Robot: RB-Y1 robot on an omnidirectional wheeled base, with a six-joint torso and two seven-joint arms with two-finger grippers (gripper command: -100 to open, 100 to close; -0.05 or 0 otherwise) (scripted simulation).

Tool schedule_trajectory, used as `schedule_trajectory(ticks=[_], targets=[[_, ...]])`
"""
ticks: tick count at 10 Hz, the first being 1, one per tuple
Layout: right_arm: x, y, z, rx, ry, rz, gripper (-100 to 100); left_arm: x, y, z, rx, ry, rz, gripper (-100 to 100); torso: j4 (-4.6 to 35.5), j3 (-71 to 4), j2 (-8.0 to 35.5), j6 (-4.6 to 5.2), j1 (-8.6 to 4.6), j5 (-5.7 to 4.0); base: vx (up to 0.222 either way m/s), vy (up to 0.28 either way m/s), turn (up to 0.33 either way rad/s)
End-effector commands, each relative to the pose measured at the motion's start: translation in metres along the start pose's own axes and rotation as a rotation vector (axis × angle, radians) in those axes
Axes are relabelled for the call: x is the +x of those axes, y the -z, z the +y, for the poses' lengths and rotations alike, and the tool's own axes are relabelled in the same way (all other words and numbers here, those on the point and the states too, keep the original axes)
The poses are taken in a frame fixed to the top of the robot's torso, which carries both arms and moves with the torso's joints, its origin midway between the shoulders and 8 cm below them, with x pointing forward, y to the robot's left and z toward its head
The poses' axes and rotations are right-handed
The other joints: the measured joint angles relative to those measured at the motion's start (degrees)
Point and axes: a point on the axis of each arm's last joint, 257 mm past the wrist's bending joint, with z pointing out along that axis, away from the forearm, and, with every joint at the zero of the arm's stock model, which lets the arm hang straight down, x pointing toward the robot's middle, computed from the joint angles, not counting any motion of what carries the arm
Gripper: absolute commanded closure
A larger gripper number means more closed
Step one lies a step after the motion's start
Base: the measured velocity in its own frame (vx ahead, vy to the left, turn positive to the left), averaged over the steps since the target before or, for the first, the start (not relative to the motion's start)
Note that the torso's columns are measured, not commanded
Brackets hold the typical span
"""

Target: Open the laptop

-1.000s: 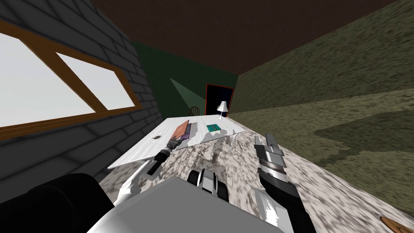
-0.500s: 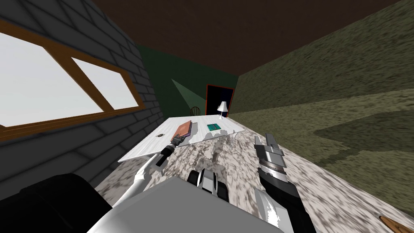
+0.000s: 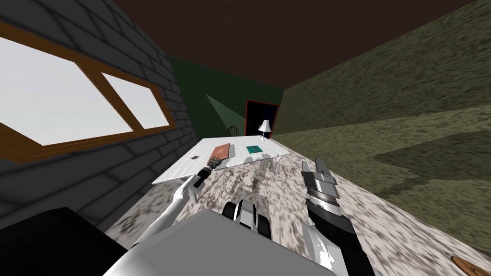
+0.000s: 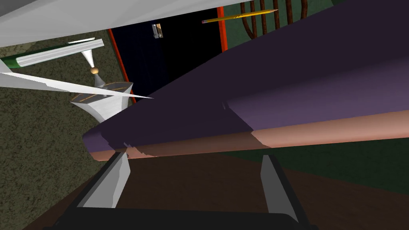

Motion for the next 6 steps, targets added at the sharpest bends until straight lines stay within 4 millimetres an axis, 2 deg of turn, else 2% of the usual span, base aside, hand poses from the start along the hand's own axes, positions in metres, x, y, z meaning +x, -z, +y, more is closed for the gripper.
schedule_trajectory(ticks=[1, 2, 4, 5, 6], targets=[[0.000, 0.000, 0.000, 0.000, 0.000, 0.000, 0, -0.014, -0.027, -0.006, 0.008, 0.006, -0.020, -100, 0.05, 0.08, 0.09, 0.03, -0.06, -0.02, -0.052, -0.008, -0.015], [0.000, 0.000, 0.000, 0.000, 0.000, 0.000, 0, -0.004, -0.036, -0.004, 0.014, -0.010, 0.012, -100, 0.02, 0.00, -0.05, 0.03, -0.07, -0.03, -0.092, -0.023, 0.064], [0.000, 0.000, 0.000, 0.000, 0.000, 0.000, 0, -0.018, -0.056, -0.008, 0.017, 0.000, -0.013, -100, 0.03, 0.05, 0.03, 0.03, -0.07, -0.02, -0.081, -0.020, 0.019], [0.000, 0.000, 0.000, 0.000, 0.000, 0.000, 0, -0.022, -0.059, -0.009, 0.019, 0.000, -0.021, -100, 0.00, -0.03, -0.09, 0.03, 0.01, -0.01, -0.018, 0.006, -0.009], [0.000, 0.000, 0.000, 0.000, 0.000, 0.000, 0, -0.019, -0.071, -0.007, 0.023, -0.018, 0.001, -100, -0.04, -0.10, -0.20, 0.02, 0.05, 0.01, -0.083, -0.007, 0.070]])
